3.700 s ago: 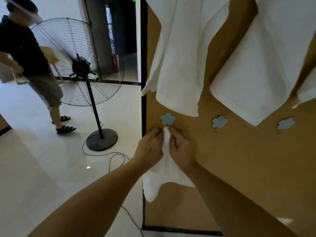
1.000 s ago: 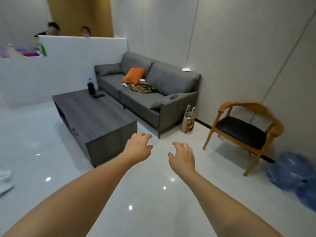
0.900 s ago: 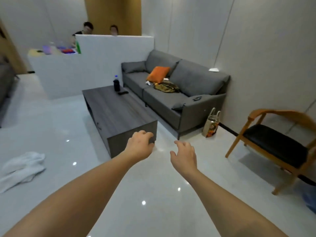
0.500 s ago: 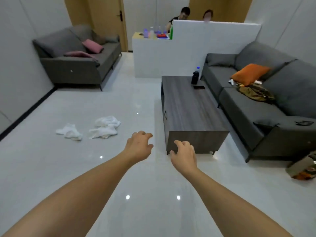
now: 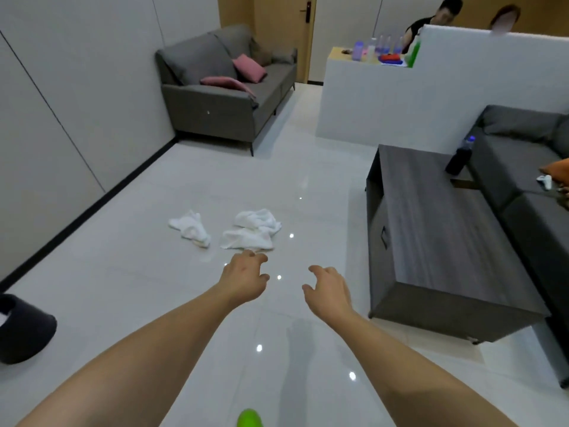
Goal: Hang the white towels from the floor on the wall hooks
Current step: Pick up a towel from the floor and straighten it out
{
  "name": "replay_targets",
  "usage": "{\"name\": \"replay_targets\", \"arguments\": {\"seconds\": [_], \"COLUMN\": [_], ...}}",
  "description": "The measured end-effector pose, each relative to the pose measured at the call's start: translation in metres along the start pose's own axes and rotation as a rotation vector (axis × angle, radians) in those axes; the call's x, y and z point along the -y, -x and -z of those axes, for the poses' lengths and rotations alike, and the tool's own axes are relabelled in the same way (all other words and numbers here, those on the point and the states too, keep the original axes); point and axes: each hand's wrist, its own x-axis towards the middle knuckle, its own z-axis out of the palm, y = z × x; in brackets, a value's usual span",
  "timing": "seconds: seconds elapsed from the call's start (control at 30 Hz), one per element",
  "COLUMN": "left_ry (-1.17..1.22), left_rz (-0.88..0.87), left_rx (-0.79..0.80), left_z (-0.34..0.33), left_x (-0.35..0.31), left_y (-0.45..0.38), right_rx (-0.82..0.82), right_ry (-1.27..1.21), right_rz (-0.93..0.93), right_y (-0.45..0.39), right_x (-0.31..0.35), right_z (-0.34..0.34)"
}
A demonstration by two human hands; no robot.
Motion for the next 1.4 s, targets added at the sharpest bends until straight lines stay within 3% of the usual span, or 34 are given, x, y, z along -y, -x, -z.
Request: {"name": "replay_targets", "arguments": {"seconds": [0.4, 0.7, 0.93, 1.17, 1.27, 1.4], "left_ry": [0.074, 0.052, 0.067, 0.189, 0.235, 0.270], "left_rz": [0.236, 0.335, 0.444, 0.511, 0.542, 0.537], "left_rx": [-0.032, -0.026, 0.052, 0.099, 0.087, 0.146], "left_z": [0.039, 0.048, 0.051, 0.027, -0.005, -0.099], "left_x": [0.124, 0.145, 0.148, 0.180, 0.214, 0.274], "left_y": [-0.119, -0.282, -0.392, -0.479, -0.522, -0.585], "right_rx": [0.191, 0.266, 0.386, 0.519, 0.527, 0.520], "right_ry": [0.064, 0.035, 0.037, 0.119, 0.127, 0.136], "right_rz": [0.106, 0.187, 0.125, 0.104, 0.097, 0.077], "right_y": [-0.164, -0.361, -0.487, -0.576, -0.614, -0.673], "right_x": [0.091, 0.100, 0.085, 0.090, 0.091, 0.075], "right_z": [-0.063, -0.081, -0.087, -0.128, -0.172, -0.275]}}
